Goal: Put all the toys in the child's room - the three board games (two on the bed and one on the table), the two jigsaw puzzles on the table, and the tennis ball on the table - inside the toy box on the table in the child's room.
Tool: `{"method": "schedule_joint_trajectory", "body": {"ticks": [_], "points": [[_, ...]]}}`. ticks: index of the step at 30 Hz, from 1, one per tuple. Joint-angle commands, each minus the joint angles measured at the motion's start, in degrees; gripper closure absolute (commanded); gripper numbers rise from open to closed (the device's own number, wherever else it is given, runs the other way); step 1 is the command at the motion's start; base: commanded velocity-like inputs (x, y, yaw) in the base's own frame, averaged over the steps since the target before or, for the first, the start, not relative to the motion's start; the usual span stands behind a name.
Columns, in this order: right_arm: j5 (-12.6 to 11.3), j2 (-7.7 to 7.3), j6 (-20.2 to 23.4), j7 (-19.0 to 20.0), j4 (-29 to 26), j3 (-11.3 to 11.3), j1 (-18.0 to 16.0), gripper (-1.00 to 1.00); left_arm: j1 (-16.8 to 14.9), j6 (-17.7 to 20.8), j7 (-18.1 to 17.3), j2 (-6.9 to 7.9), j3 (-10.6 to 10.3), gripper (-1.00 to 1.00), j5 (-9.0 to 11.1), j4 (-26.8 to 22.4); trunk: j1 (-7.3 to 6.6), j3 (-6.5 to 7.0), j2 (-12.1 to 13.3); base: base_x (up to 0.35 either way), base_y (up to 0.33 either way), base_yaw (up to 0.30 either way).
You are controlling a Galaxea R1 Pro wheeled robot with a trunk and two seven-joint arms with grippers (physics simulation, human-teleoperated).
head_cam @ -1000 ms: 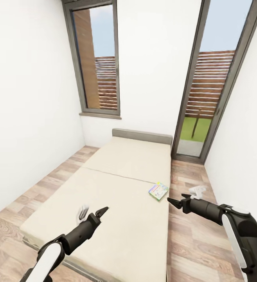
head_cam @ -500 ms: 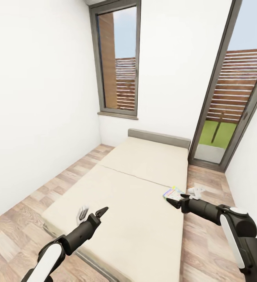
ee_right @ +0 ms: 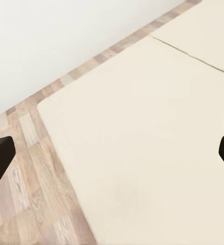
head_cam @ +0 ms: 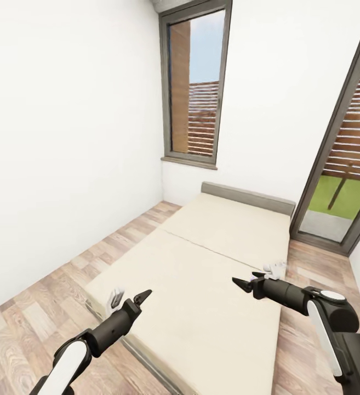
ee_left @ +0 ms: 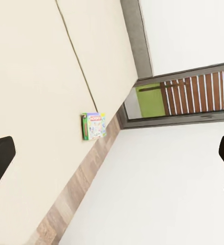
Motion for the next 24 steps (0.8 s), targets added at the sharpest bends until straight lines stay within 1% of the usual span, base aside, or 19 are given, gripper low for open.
{"method": "schedule_joint_trajectory", "body": {"ticks": [1, 13, 24], "points": [[-0.46, -0.01, 0.48, -0.06, -0.04, 0.01, -0.04, -1.0, -0.07, 0.11, 0.45, 0.05, -0.1, -1.0, 0.58, -0.07, 0.03, -0.11, -0.13, -0.12, 0.0, 0.285], [-0.46, -0.01, 0.48, -0.07, -0.09, 0.57, -0.04, -1.0, -0.1, 0.19, 0.36, 0.07, -0.09, -1.0, 0.59, -0.16, 0.03, 0.16, -0.13, -0.219, 0.0, 0.285], [-0.43, -0.01, 0.48, -0.07, -0.09, 0.68, -0.04, -1.0, -0.12, 0.21, 0.19, 0.04, -0.08, -1.0, 0.59, -0.27, 0.03, 0.4, -0.13, -0.075, 0.0, 0.285]]}}
